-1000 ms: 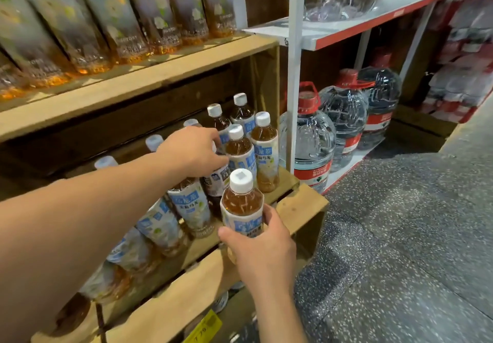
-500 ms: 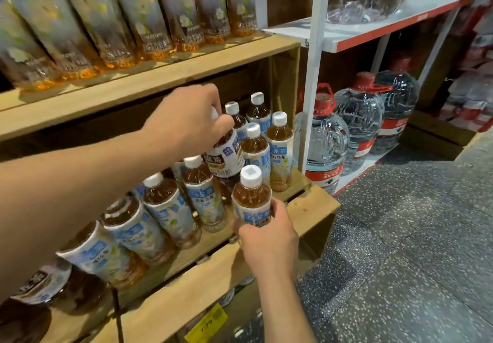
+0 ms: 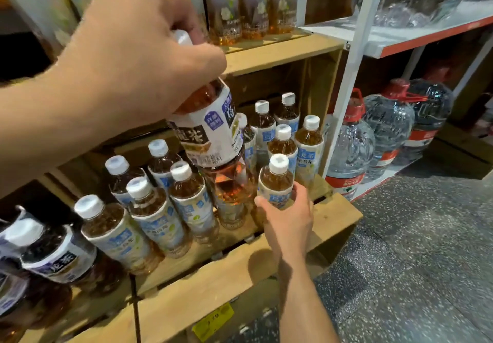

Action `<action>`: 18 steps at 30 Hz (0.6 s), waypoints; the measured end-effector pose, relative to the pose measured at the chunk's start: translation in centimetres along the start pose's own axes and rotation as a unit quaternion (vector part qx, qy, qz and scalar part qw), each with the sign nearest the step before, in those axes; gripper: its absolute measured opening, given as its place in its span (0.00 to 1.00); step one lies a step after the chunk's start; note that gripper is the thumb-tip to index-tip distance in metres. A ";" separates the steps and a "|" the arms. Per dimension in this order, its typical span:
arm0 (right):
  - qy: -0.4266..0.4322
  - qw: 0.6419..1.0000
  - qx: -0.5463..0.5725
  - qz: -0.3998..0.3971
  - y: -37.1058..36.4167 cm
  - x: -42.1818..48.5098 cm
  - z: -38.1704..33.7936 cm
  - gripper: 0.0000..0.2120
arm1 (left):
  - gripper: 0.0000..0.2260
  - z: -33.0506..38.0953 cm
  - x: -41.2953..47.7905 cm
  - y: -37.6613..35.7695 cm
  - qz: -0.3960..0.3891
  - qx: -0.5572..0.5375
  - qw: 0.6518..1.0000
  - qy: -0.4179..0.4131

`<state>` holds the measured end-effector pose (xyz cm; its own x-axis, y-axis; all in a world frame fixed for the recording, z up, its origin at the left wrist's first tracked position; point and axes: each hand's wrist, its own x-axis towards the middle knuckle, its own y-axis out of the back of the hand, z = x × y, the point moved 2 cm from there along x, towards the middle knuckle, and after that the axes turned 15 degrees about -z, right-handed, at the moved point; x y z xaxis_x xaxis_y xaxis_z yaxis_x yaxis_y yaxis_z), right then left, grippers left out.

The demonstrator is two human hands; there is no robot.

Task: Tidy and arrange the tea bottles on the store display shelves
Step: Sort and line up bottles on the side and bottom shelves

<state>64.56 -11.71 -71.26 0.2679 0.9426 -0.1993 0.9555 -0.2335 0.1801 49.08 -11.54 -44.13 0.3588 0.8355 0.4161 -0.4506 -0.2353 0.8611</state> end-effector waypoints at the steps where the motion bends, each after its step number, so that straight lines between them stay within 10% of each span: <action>1: 0.007 1.000 -0.004 -0.001 -0.3 0.2 -0.3 0.34 | 0.10 0.0 -0.3 0.2 -0.010 0.007 1.000 0.003; 18: 0.044 0.998 -0.008 0.039 -4.3 1.3 -0.8 0.33 | 0.10 -1.4 -3.8 0.2 -0.049 0.043 0.997 0.052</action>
<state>60.69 -9.33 -71.56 0.3296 0.9389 -0.0990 0.9296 -0.3045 0.2077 46.49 -14.02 -45.96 0.3094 0.9025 0.2995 -0.3442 -0.1873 0.9200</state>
